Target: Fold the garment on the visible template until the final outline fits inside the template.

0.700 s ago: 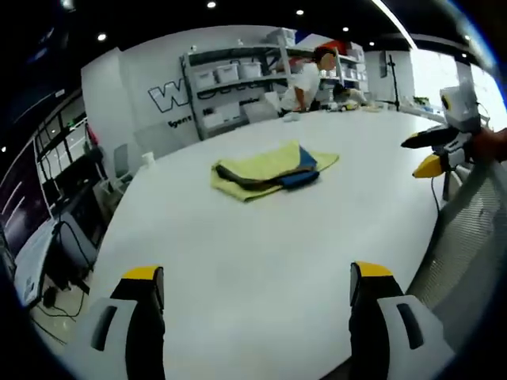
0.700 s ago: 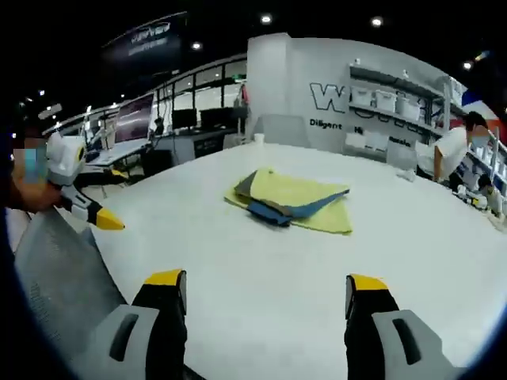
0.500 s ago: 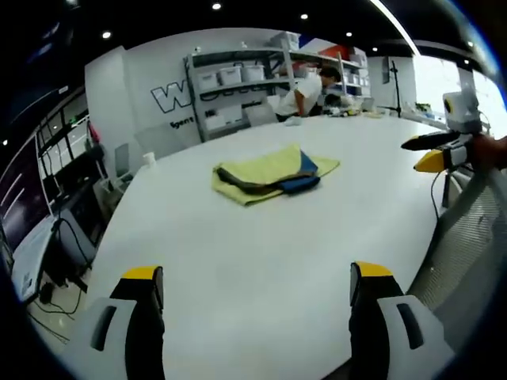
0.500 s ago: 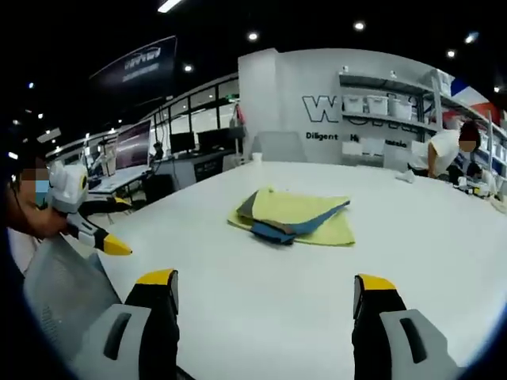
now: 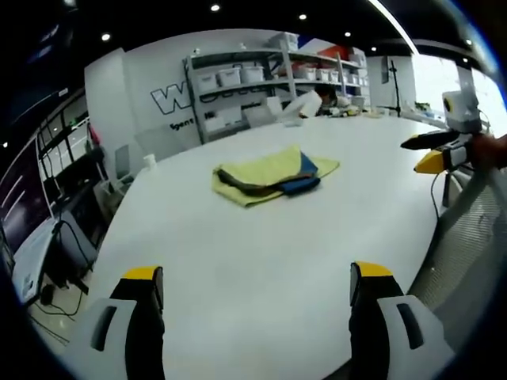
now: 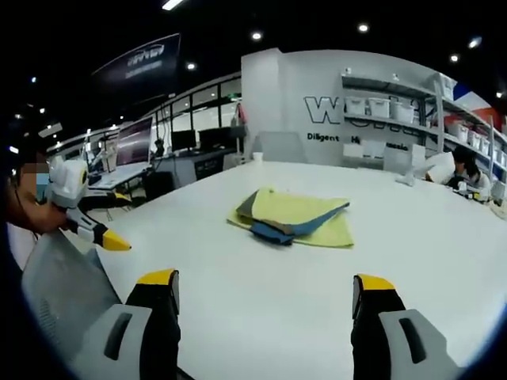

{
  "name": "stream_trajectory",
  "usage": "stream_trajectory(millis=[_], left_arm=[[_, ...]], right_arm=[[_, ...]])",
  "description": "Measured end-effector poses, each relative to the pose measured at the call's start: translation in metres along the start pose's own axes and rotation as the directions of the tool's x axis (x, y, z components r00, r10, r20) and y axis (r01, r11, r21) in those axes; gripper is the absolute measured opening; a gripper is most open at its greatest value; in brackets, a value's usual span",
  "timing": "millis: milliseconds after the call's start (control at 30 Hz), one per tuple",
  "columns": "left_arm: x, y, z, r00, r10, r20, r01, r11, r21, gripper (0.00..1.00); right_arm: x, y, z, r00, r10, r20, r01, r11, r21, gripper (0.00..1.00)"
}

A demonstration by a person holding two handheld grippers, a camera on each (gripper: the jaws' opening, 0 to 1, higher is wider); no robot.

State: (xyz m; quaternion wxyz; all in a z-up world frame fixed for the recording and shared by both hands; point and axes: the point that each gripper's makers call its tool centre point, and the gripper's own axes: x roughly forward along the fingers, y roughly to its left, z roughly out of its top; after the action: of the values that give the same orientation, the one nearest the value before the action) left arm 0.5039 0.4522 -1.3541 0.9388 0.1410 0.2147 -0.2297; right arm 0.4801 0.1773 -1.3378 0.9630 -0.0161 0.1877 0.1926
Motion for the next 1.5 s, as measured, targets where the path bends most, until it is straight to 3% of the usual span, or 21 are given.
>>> stream_trajectory(millis=[800,933,1067,1500], left_arm=[[0.0014,-0.0023,-0.0008,1.000,-0.011,-0.001,0.011,1.000,-0.016,0.99],[0.0019,-0.0038,-0.0016,1.000,-0.018,-0.005,0.018,1.000,-0.014,0.99],[0.0019,-0.0038,-0.0017,1.000,-0.019,-0.005,0.019,1.000,-0.016,0.99],[0.0017,-0.0016,-0.0018,1.000,-0.012,-0.003,0.012,1.000,-0.022,0.99]], right_arm=[[-0.0005,-0.0038,-0.0025,1.000,-0.010,-0.011,0.010,1.000,-0.012,0.86],[-0.0003,-0.0013,0.0027,1.000,-0.016,0.006,0.016,0.996,-0.093,0.87],[-0.0007,-0.0042,0.0005,1.000,-0.022,-0.006,0.022,0.998,-0.062,0.86],[-0.0005,-0.0031,-0.0001,1.000,-0.017,-0.008,0.016,0.997,-0.070,0.85]])
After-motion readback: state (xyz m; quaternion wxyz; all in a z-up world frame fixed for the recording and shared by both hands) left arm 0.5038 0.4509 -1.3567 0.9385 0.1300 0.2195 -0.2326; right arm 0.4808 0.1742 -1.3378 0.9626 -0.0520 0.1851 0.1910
